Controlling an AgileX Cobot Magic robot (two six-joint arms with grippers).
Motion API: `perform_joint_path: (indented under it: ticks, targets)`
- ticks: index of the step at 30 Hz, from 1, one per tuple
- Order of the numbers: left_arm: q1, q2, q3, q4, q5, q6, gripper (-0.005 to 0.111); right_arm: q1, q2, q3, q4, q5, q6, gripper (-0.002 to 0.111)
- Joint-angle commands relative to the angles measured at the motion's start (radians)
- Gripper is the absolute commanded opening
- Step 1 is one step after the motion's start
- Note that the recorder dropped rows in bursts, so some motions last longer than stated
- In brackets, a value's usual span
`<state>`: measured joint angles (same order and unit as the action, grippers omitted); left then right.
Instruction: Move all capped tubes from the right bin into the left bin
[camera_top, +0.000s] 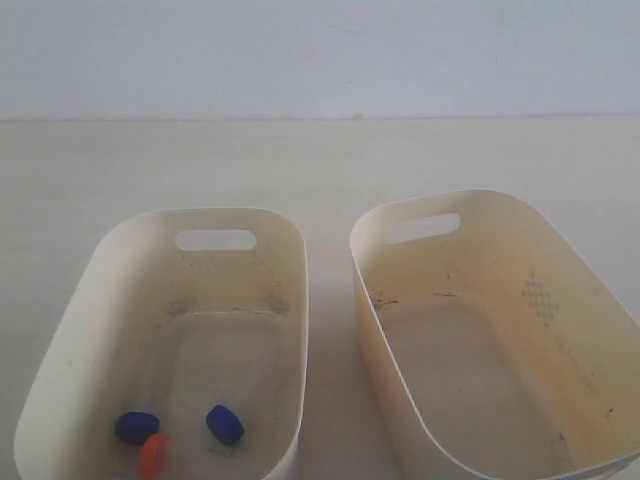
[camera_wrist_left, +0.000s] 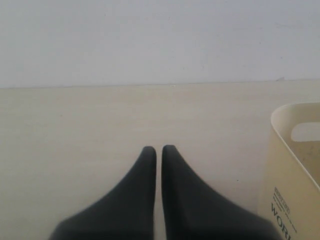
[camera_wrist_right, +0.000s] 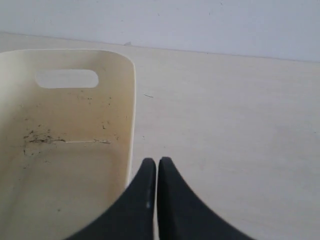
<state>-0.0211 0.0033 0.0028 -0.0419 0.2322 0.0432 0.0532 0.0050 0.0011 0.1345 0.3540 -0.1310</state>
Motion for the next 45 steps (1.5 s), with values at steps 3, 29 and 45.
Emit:
perform_joint_path:
  ticks: [3, 29, 45]
  targets:
    - [0.001, -0.003, -0.003, 0.002, -0.005, -0.008, 0.004, -0.1, -0.005, -0.001, -0.002, -0.003, 0.001, 0.001]
    - [0.001, -0.003, -0.003, 0.002, -0.005, -0.008, 0.004, -0.163, -0.005, -0.001, 0.014, -0.005, 0.012, 0.001]
    - [0.001, -0.003, -0.003, 0.002, -0.005, -0.008, 0.004, -0.163, -0.005, -0.001, 0.014, -0.005, 0.018, 0.001]
